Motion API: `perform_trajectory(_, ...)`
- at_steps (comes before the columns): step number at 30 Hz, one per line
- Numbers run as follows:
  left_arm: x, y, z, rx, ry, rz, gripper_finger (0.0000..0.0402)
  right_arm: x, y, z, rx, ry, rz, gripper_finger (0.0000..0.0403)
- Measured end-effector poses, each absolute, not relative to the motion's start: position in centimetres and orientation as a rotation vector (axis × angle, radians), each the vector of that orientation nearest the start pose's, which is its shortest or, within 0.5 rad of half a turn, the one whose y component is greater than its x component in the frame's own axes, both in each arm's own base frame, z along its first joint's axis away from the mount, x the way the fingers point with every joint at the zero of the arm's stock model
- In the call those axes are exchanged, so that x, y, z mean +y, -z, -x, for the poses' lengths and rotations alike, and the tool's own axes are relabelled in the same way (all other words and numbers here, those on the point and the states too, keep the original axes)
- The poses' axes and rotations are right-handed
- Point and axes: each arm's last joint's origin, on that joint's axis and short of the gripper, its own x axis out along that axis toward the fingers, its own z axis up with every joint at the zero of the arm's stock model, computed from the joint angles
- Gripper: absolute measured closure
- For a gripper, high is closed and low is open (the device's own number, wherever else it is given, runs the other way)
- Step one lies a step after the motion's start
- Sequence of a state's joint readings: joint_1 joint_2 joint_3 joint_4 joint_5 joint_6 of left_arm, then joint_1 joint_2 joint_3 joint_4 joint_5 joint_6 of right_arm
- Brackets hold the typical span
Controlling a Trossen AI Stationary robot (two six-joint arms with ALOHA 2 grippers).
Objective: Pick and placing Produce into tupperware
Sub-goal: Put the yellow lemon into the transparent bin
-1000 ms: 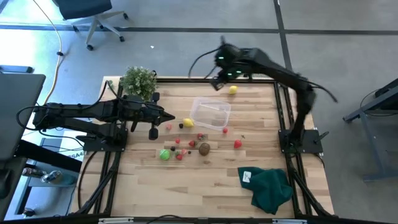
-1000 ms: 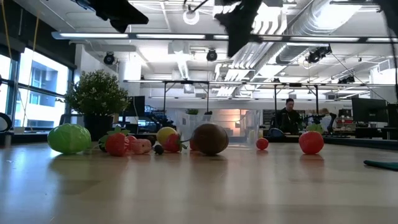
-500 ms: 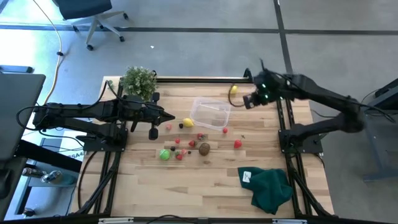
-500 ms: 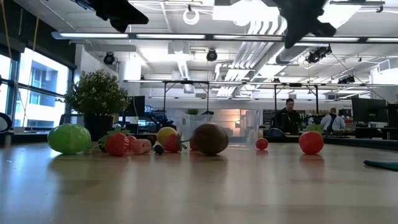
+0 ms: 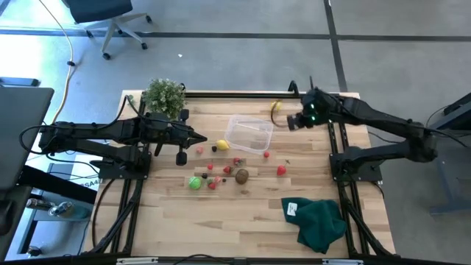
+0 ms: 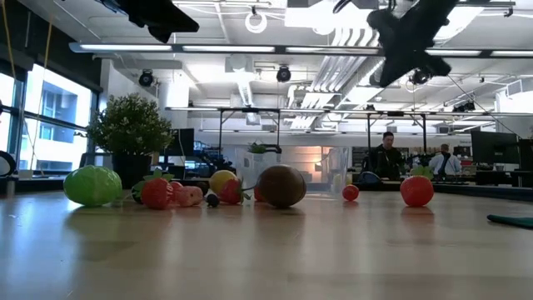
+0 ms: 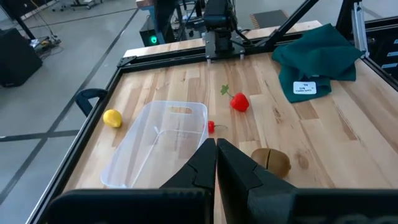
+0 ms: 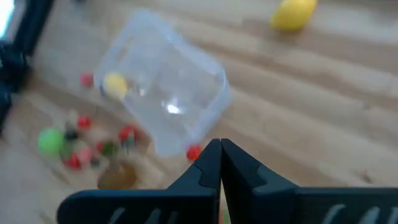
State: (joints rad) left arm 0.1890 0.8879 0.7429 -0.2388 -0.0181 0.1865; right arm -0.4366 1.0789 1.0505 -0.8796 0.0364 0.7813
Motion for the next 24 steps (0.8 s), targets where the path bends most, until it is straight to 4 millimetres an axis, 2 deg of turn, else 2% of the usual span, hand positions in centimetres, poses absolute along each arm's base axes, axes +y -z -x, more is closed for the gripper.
perform_trajectory(5, 3.7, -29.6, -19.1, 0.399, -0.169, -0.151, 0.0396, -13.6, -31.1, -19.5, 0.645, 0.839, -0.886, 0.0393)
perform_trajectory(10, 3.7, -29.6, -19.1, 0.399, -0.17, -0.143, 0.0396, -19.3, -30.1, -21.3, 0.719, 0.875, -0.877, 0.0364)
perform_trajectory(15, 3.7, -29.6, -19.1, 0.399, -0.171, -0.139, 0.0396, -24.1, -29.8, -23.3, 0.785, 0.927, -0.902, 0.0332)
perform_trajectory(19, 3.7, -29.6, -19.1, 0.4, -0.171, -0.139, 0.0396, -26.7, -29.7, -24.9, 0.875, 0.988, -0.928, 0.032)
perform_trajectory(24, 3.7, -29.6, -19.1, 0.4, -0.171, -0.138, 0.0396, -28.5, -28.3, -26.8, 1.027, 0.991, -1.006, 0.0304)
